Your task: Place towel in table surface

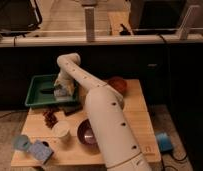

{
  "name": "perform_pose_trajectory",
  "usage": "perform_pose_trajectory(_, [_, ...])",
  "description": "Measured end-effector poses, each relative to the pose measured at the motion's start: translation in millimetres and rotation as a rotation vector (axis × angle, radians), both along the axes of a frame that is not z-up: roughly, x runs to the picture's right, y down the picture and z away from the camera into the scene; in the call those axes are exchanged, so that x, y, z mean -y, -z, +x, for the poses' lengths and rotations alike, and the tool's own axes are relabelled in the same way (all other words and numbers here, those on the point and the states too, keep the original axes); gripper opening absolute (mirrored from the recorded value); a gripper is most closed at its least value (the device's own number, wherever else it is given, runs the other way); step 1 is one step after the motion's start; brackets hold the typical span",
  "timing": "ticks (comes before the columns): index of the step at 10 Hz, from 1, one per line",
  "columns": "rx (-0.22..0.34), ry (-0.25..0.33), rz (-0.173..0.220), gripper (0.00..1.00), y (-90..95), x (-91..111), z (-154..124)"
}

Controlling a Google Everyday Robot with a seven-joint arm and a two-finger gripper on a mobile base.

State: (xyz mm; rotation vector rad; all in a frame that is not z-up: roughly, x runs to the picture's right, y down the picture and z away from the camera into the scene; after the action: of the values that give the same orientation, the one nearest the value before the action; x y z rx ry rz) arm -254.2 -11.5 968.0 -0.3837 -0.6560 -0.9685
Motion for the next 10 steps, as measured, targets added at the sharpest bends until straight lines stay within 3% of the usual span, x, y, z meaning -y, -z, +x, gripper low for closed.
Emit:
perform_pose_trajectory(4, [-0.003,0.02,-0.02,0.33,-9.7,-3.4,-2.4])
perform_pose_trajectory(6, [-0.002,0.024,-0.022,0.17,-10.5,-3.9,-2.8])
perform_pose_trajectory(10, [0.027,-0.002,-0.01,0.02,-3.7,-0.8,-0.2])
